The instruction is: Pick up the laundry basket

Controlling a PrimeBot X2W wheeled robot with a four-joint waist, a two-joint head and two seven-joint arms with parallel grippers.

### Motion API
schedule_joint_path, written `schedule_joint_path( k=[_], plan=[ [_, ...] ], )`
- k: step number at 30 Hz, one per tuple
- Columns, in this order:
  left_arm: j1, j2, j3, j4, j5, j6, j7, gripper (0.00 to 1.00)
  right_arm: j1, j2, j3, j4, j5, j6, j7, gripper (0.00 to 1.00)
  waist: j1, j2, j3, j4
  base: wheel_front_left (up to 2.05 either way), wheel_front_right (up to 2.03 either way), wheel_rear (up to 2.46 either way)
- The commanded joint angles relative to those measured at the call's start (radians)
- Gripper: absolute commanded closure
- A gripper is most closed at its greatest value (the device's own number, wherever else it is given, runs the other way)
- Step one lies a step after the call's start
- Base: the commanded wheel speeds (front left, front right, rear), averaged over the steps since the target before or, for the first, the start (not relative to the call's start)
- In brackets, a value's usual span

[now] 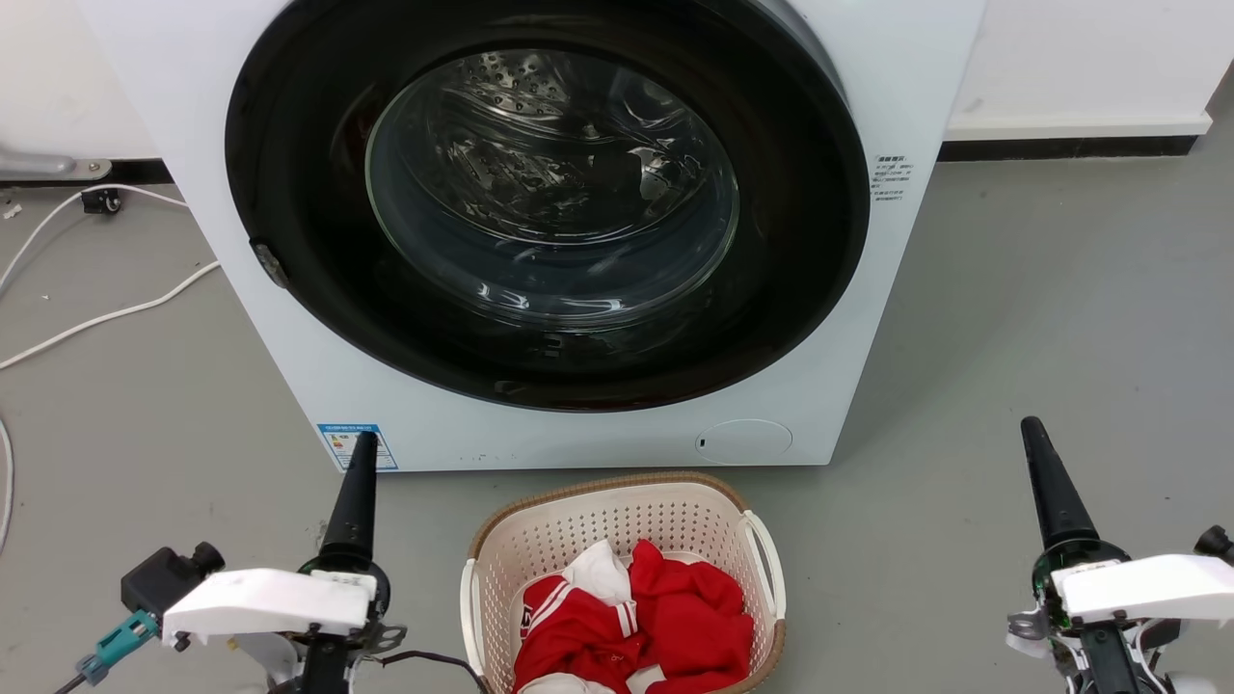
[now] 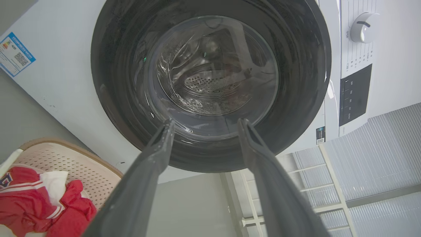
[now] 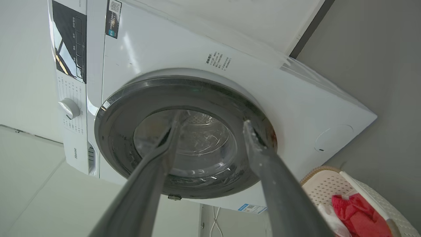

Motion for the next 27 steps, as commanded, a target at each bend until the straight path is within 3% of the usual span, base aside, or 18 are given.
schedule_joint_path(
  k=[1,12,27],
  plan=[
    [-0.025,0.003,-0.008,-0.024,0.047,0.005,-0.01,0.0,-0.009,-0.003,0.005,-0.027,-0.054,0.0,-0.011,0.0,0.0,-0.0001,0.0,0.0,0.0,0.0,0.0],
    [-0.027,0.003,-0.039,-0.033,0.275,0.029,-0.051,0.0,0.0,-0.007,0.028,-0.051,-0.323,0.0,-0.052,0.0,0.0,-0.0001,0.001,0.001,0.0,0.0,0.0],
    [-0.027,0.004,-0.07,-0.032,0.505,0.052,-0.101,0.0,0.01,-0.009,0.056,-0.054,-0.574,0.0,-0.084,0.0,0.0,-0.0001,0.002,0.001,0.0,0.0,0.0]
  ],
)
